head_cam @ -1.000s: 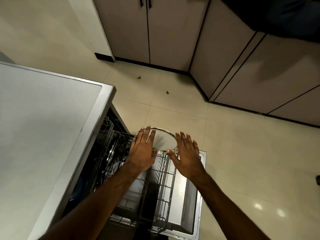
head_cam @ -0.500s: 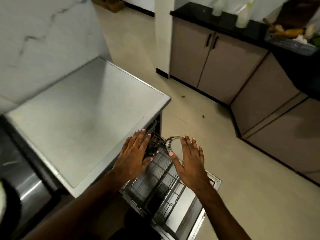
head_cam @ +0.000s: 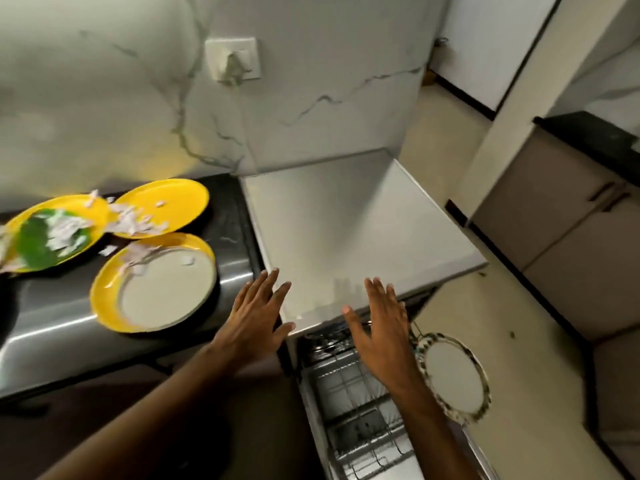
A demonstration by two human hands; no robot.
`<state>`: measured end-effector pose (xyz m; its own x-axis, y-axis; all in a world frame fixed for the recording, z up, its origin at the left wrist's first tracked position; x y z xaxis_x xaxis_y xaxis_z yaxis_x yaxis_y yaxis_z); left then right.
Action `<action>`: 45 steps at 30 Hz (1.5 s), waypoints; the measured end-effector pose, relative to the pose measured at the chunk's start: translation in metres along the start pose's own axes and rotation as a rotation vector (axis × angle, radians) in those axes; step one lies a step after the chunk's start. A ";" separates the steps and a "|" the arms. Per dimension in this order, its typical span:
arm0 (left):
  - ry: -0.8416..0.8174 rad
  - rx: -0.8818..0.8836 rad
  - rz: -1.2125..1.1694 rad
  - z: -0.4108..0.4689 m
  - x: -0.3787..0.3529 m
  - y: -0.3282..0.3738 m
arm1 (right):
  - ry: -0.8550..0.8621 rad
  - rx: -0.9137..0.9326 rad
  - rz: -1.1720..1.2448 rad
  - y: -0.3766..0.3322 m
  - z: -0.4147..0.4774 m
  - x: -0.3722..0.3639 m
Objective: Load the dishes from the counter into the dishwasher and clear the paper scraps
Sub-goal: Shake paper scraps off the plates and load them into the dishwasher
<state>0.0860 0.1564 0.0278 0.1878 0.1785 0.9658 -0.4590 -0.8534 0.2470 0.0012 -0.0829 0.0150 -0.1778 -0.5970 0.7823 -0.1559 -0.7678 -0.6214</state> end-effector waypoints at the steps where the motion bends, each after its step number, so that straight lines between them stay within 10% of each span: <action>1: 0.010 0.038 -0.012 -0.011 0.007 -0.017 | -0.013 0.023 -0.001 -0.014 0.001 -0.010; 21: 0.041 0.527 -0.215 -0.232 0.057 -0.292 | -0.234 0.277 0.056 -0.269 -0.014 -0.189; 45: 0.452 1.207 -0.930 -0.177 0.101 -0.488 | -0.740 0.760 -0.348 -0.459 0.139 -0.405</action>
<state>0.1759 0.6776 0.0188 -0.3657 0.7739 0.5170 0.6338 -0.1997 0.7473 0.2799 0.4790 -0.0104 0.4221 -0.1183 0.8988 0.5956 -0.7112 -0.3733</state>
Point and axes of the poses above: each hand's wrist, its own z-axis towards the middle knuckle, its own x-axis out of the back of the hand, y = z × x, the point moved 3 cm from there along z, towards the middle knuckle, and after that the axes turned 1 degree about x, right-handed, at the moved point
